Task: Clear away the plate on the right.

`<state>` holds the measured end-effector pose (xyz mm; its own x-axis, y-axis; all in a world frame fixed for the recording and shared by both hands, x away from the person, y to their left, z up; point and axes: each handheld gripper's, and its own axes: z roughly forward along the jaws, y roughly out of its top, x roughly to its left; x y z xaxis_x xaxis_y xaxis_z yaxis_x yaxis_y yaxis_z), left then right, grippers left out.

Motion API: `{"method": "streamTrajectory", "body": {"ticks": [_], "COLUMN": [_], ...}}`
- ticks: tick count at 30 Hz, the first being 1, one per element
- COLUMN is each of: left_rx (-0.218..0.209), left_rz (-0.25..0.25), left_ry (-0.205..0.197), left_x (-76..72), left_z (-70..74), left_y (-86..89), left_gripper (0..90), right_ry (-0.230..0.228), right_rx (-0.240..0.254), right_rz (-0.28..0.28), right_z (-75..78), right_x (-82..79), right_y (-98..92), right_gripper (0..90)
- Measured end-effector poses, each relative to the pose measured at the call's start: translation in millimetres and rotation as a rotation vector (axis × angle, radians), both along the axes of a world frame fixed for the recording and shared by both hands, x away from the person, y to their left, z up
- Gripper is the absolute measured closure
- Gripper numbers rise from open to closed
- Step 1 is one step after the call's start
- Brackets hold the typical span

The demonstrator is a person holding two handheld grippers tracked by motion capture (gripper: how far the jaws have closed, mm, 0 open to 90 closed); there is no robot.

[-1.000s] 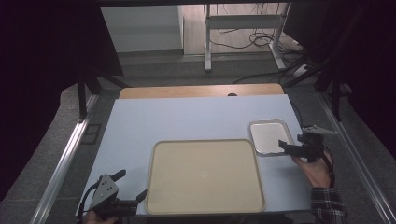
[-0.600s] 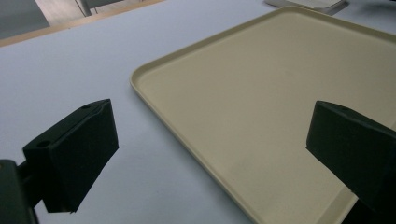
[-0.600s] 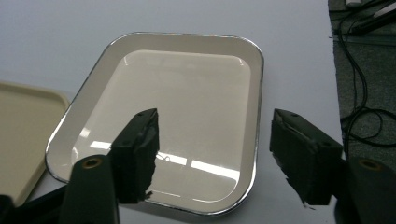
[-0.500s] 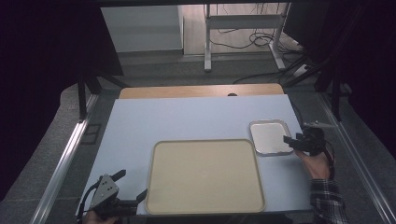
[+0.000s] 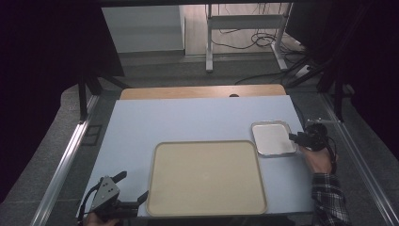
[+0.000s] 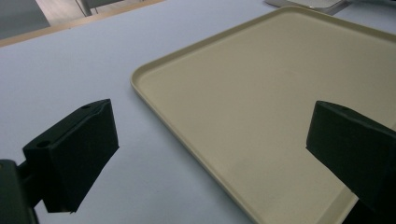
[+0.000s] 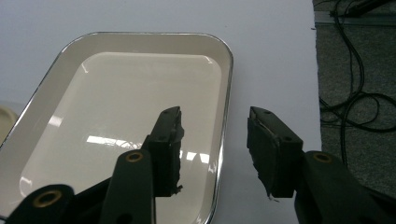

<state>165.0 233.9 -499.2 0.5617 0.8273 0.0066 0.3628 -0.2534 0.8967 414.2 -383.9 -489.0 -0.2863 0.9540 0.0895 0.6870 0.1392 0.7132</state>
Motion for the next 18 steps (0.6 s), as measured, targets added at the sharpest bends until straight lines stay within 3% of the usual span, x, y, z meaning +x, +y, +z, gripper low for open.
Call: {"method": "streamTrajectory", "body": {"ticks": [12,18], "left_rx": [0.0,0.001], "left_rz": [0.0,0.0], "left_ry": [0.0,0.0], "left_x": [0.0,0.0], "left_z": [0.0,0.0], "left_y": [0.0,0.0], "left_gripper": [1.6,1.7], "right_ry": [0.062,0.096], "right_rx": [0.035,0.091], "right_rz": [-0.021,-0.025], "right_z": [-12.4,-17.8], "right_x": [13.2,16.5], "right_y": [-7.5,-10.1], "right_gripper": [67.4,80.2]}}
